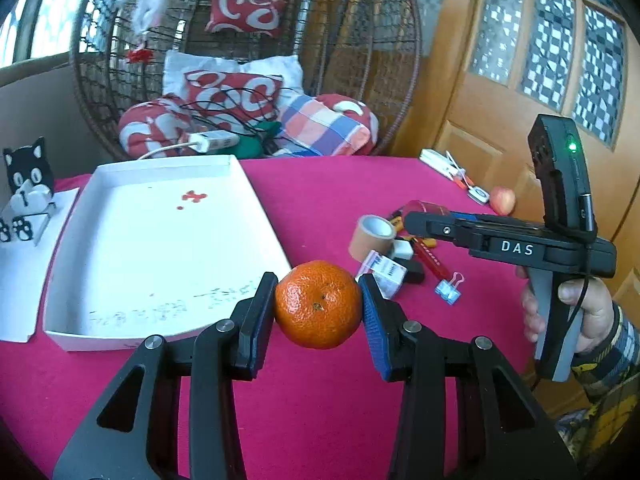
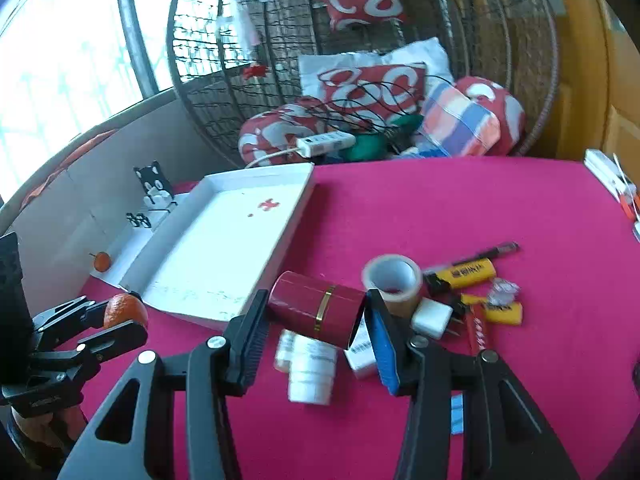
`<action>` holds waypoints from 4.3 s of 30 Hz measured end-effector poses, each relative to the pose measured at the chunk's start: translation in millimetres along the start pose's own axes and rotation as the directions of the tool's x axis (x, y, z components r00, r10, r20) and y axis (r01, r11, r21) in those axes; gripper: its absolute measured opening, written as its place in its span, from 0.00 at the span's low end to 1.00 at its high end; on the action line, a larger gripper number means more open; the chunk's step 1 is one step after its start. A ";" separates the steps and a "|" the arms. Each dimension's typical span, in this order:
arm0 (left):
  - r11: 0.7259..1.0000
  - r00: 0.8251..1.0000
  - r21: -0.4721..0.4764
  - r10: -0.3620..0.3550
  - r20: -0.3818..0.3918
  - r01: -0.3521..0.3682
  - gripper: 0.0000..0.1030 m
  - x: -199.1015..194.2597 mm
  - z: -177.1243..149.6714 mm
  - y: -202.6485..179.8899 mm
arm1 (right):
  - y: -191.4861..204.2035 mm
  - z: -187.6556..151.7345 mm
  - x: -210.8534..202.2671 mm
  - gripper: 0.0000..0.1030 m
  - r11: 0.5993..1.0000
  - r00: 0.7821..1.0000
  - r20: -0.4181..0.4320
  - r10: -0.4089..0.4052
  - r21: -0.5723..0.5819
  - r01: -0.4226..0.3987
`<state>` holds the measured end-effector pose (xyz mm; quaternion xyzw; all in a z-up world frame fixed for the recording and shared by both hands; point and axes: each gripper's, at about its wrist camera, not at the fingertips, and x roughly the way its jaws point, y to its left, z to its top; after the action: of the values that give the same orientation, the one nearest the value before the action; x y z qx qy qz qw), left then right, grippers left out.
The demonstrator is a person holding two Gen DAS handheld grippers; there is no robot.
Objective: Organize rigid objects
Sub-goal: 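Carry the orange and red tube to the white tray and release both, then move both tools back over the cluttered objects on the table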
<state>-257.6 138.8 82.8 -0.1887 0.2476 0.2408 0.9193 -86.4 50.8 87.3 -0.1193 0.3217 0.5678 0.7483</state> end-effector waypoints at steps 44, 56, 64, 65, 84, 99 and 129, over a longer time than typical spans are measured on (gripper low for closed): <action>0.908 0.951 -0.282 0.302 -0.069 -0.309 0.40 64.7 78.4 191.4 | 99.7 89.3 151.8 0.46 0.989 0.991 -0.106 0.082 -0.113 -0.094; 0.882 0.935 -0.314 0.315 -0.165 -0.352 0.40 106.1 67.4 198.0 | 100.9 76.0 196.5 0.46 0.993 0.983 -0.182 0.019 -0.114 -0.040; 0.853 0.918 -0.342 0.379 -0.112 -0.394 0.84 90.5 69.9 197.7 | 104.0 70.2 193.9 0.62 0.989 0.985 -0.173 -0.017 -0.151 -0.009; 0.842 0.904 -0.334 0.413 -0.109 -0.424 0.91 85.6 70.2 195.9 | 106.3 69.2 188.7 0.74 0.985 0.989 -0.147 -0.029 -0.171 0.004; 0.936 0.900 -0.288 0.292 0.324 -0.200 1.00 -27.7 72.5 101.8 | 43.7 92.1 -19.6 1.00 0.987 0.917 0.387 -0.091 -0.087 0.135; 0.905 0.970 0.361 -0.174 -0.173 0.227 1.00 94.9 7.9 -55.6 | -96.9 -5.2 -43.0 1.00 0.981 0.969 0.188 -0.160 0.141 0.134; 0.833 0.915 0.468 -0.104 -0.391 0.295 0.66 153.2 -35.7 -88.5 | -119.7 -46.1 7.1 0.73 0.978 0.983 -0.063 -0.174 0.104 0.180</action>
<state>-106.5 103.7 -9.5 0.0005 0.4407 0.0292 0.8972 9.6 -7.9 25.3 -0.1217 0.3601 0.4771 0.7924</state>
